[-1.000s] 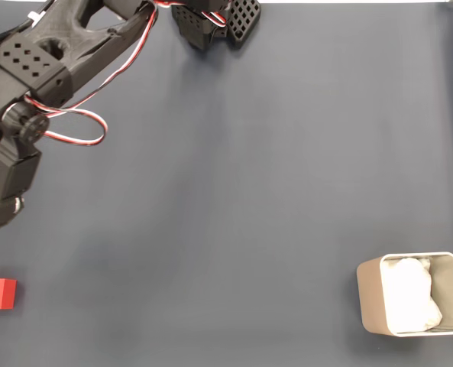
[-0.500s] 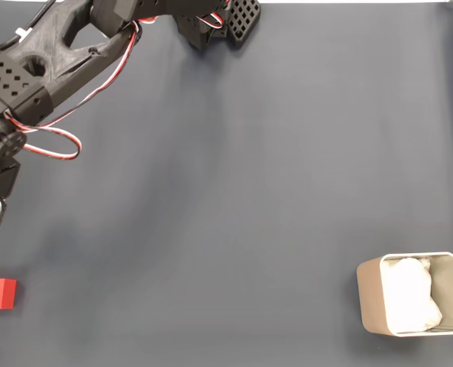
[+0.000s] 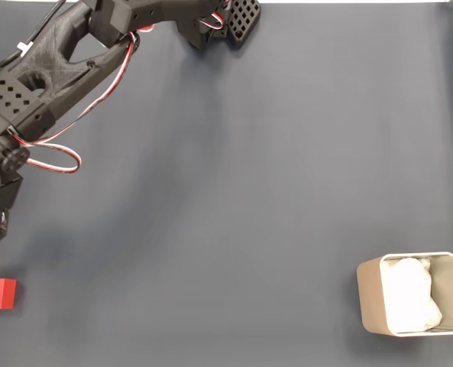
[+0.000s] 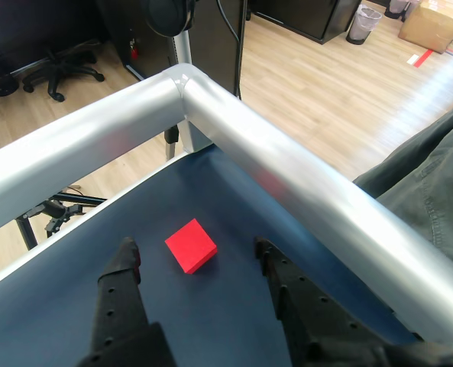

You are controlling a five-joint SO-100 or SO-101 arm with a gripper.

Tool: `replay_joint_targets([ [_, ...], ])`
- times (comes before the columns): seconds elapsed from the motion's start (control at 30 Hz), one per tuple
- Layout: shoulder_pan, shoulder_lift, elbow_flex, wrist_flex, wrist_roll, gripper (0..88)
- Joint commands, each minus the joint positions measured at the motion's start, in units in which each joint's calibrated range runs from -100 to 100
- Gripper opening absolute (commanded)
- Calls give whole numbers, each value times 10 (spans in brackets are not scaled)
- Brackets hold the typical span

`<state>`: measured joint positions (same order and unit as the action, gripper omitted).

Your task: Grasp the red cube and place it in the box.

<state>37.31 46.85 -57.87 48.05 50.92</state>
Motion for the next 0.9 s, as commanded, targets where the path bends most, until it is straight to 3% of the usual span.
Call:
replay_joint_targets([
  [0.0,-3,-7,-30,-24,5,350],
  [0.87,-21,12,40,-100,1,385],
])
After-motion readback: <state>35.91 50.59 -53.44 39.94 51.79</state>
